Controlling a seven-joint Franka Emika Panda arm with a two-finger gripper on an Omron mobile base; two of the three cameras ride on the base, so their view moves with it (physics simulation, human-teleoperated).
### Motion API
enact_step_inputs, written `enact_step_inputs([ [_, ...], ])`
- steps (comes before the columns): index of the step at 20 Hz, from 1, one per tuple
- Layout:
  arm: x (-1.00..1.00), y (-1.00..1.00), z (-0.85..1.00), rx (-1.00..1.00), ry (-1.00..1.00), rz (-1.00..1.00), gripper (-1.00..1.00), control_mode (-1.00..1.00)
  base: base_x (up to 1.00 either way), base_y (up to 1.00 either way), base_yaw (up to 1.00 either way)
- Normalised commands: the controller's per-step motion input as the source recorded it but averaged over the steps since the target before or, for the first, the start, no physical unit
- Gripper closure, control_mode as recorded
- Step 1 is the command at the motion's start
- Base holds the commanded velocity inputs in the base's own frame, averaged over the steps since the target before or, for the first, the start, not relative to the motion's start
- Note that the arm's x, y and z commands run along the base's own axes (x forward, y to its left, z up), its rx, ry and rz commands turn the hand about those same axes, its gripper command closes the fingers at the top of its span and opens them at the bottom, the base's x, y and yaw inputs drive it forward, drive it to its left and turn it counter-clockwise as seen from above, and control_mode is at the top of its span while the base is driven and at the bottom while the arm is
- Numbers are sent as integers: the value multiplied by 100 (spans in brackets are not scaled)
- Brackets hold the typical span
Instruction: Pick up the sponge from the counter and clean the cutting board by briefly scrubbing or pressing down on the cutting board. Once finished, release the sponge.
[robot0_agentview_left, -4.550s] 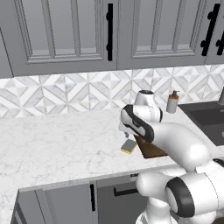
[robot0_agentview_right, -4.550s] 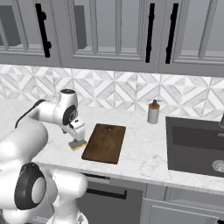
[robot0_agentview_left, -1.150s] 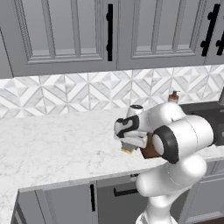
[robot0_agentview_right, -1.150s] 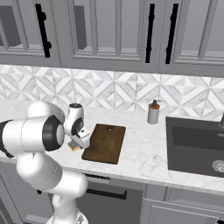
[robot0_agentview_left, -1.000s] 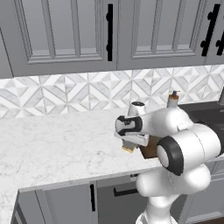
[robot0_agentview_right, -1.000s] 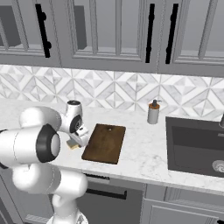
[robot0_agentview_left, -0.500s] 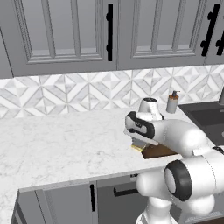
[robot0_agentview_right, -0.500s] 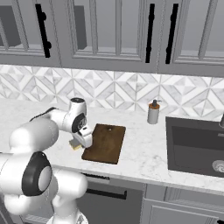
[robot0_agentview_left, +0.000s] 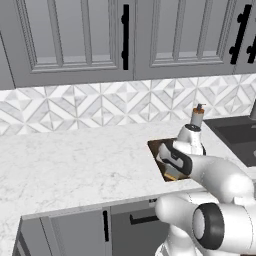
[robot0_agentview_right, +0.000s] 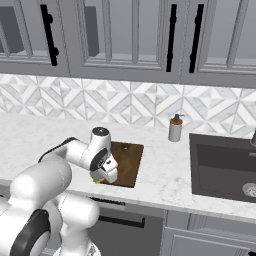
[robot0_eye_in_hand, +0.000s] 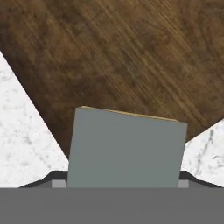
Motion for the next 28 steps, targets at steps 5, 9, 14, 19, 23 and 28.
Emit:
enact_step_inputs([
  [5, 2, 0, -32, 0, -6, -3, 100, -100, 0, 0, 0],
  [9, 33, 2, -5, 0, 1, -6, 100, -100, 0, 0, 0],
  [14, 0, 25, -29, -3, -1, -2, 100, -100, 0, 0, 0],
  [19, 0, 12, -42, -1, 0, -1, 100, -100, 0, 0, 0],
  [23, 0, 4, -46, 0, -2, 0, 100, -100, 0, 0, 0],
  [28, 3, 1, -24, 0, -10, -3, 100, -100, 0, 0, 0],
])
